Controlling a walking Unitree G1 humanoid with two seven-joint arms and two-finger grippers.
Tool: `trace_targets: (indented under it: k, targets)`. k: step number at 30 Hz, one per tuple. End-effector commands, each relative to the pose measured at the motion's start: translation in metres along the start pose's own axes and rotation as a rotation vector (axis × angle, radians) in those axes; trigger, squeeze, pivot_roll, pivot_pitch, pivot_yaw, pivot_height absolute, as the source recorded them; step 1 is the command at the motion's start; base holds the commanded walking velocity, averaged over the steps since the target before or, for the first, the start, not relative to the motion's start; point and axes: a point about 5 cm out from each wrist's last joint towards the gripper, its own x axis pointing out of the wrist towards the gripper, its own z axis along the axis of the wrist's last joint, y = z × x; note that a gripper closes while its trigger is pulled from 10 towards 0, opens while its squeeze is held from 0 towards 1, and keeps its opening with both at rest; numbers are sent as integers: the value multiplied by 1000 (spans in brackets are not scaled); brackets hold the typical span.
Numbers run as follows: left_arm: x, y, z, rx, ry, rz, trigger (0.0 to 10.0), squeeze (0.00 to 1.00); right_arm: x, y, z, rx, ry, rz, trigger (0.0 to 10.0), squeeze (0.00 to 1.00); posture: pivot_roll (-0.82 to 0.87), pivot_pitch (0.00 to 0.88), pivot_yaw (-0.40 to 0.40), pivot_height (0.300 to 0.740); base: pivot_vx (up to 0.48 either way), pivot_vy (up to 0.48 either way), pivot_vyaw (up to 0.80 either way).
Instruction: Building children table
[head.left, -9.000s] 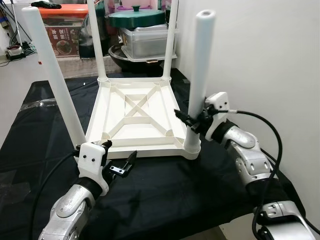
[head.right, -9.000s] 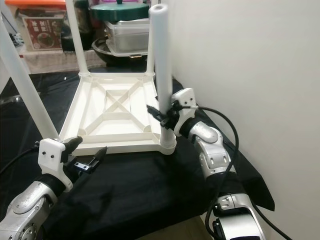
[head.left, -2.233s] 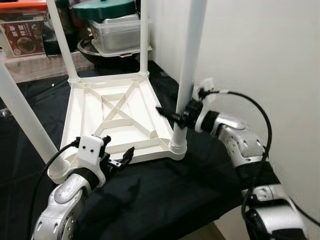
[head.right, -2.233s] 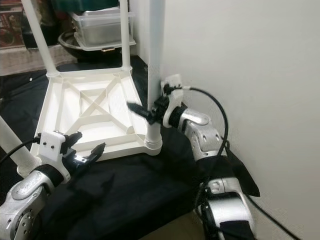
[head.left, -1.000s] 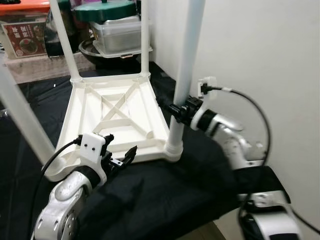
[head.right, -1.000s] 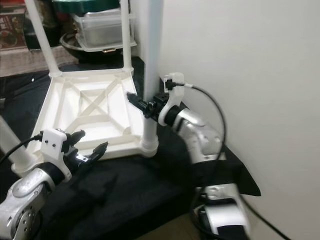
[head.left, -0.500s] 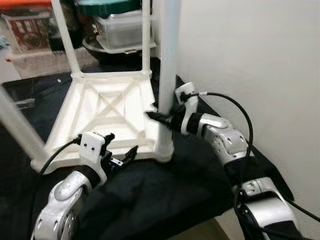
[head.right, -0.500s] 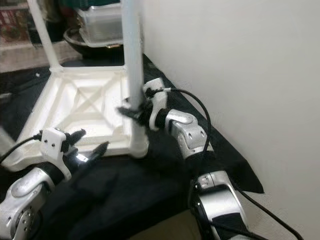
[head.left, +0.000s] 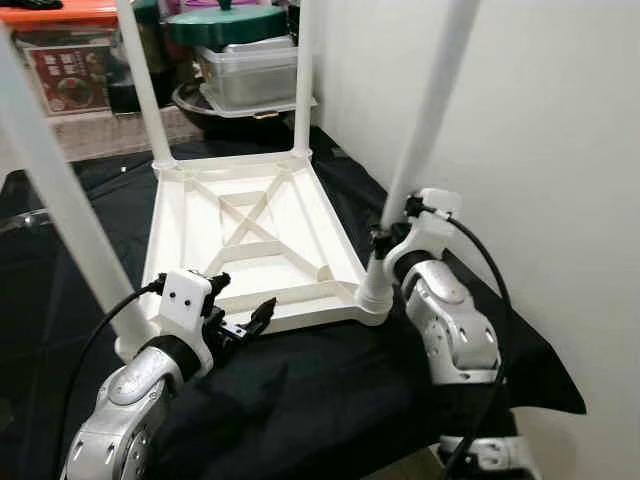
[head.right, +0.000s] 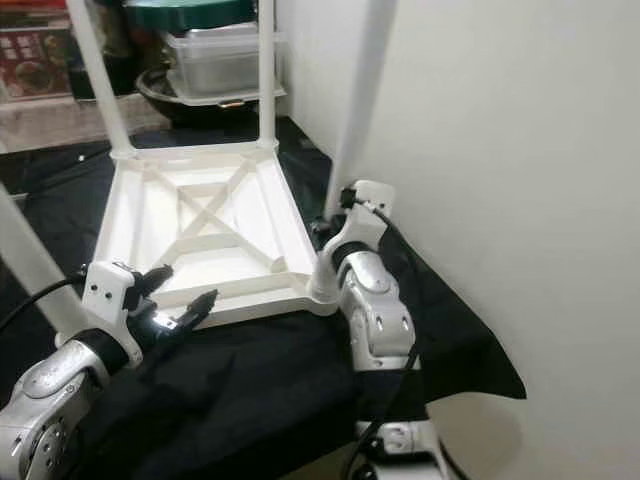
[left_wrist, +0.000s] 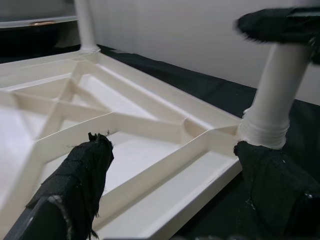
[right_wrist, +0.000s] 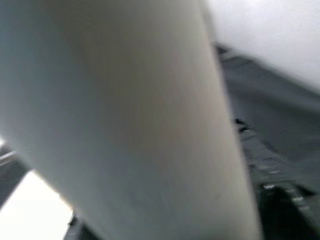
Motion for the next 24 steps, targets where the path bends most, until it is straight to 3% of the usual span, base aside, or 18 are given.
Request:
trace_targets:
  k: [1, 2, 3, 4, 5, 6, 8, 10, 11, 12, 13, 14, 15, 17, 18, 20, 22, 24]
  targets:
    - [0, 2, -3, 1, 20, -7, 10000, 0, 5, 23, 2, 37, 2, 236, 10000, 1000, 20, 0, -37, 740, 0, 0, 0]
    - [0, 2, -3, 1, 20, -7, 10000, 0, 5, 23, 2, 37, 2, 236, 10000, 1000, 20, 0, -37, 740, 0, 0, 0]
    - [0, 3, -3, 3, 19, -6, 10000, 0, 3, 32, 11, 29, -13, 460, 10000, 0, 18, 0, -37, 740, 0, 0, 0]
    - [0, 3, -3, 3, 19, -6, 10000, 0, 3, 32, 11, 29, -13, 460, 10000, 0, 18, 0, -37, 740, 0, 0, 0]
    - [0, 4, -3, 3, 18, -4, 10000, 0, -9, 37, 19, -3, 5, 727, 10000, 0, 16, 0, -41, 740, 0, 0, 0]
    - [0, 4, -3, 3, 18, -4, 10000, 0, -9, 37, 19, -3, 5, 727, 10000, 0, 16, 0, -41, 740, 0, 0, 0]
    - [1, 3, -3, 2, 14, -3, 10000, 0, -29, 38, 19, -75, 84, 1030, 10000, 0, 21, 0, -48, 740, 0, 0, 0]
    - [1, 3, -3, 2, 14, -3, 10000, 0, -29, 38, 19, -75, 84, 1030, 10000, 0, 21, 0, -48, 740, 0, 0, 0]
    - [1, 3, -3, 1, 11, -2, 10000, 0, -29, 36, 13, -106, 112, 1055, 3961, 0, 19, 0, -49, 740, 0, 0, 0]
    - [1, 3, -3, 1, 11, -2, 10000, 0, -29, 36, 13, -106, 112, 1055, 3961, 0, 19, 0, -49, 740, 0, 0, 0]
    - [1, 2, -2, 0, 9, -1, 10000, 0, -20, 32, 3, -146, 139, 984, 0, 0, 29, 0, -57, 740, 0, 0, 0]
    - [1, 2, -2, 0, 9, -1, 10000, 0, -20, 32, 3, -146, 139, 984, 0, 0, 29, 0, -57, 740, 0, 0, 0]
    - [0, 2, -2, 0, 8, 2, 10000, 0, -6, 27, -5, -172, 171, 803, 0, 0, 35, 0, -58, 740, 0, 0, 0]
    - [-2, 2, -2, 1, 8, 6, 10000, 0, 22, -2, -12, -188, 166, 264, 0, 0, 33, 0, -57, 740, 0, 0, 0]
    - [-3, 2, -2, 2, 10, 7, 10000, 0, 25, -28, -13, -144, 147, -65, 0, 0, 33, 0, -56, 740, 0, 0, 0]
    - [-3, 2, -2, 2, 10, 7, 10000, 0, 25, -28, -13, -144, 147, -65, 0, 0, 33, 0, -56, 740, 0, 0, 0]
    - [-4, 2, -3, 0, 14, 8, 10000, 0, 9, -58, -16, -118, 101, -397, 0, 0, 33, 0, -53, 740, 0, 0, 0]
    - [-3, 2, -3, 0, 16, 7, 10000, 0, -1, -61, -19, -108, 87, -445, 0, 0, 31, 0, -50, 740, 0, 0, 0]
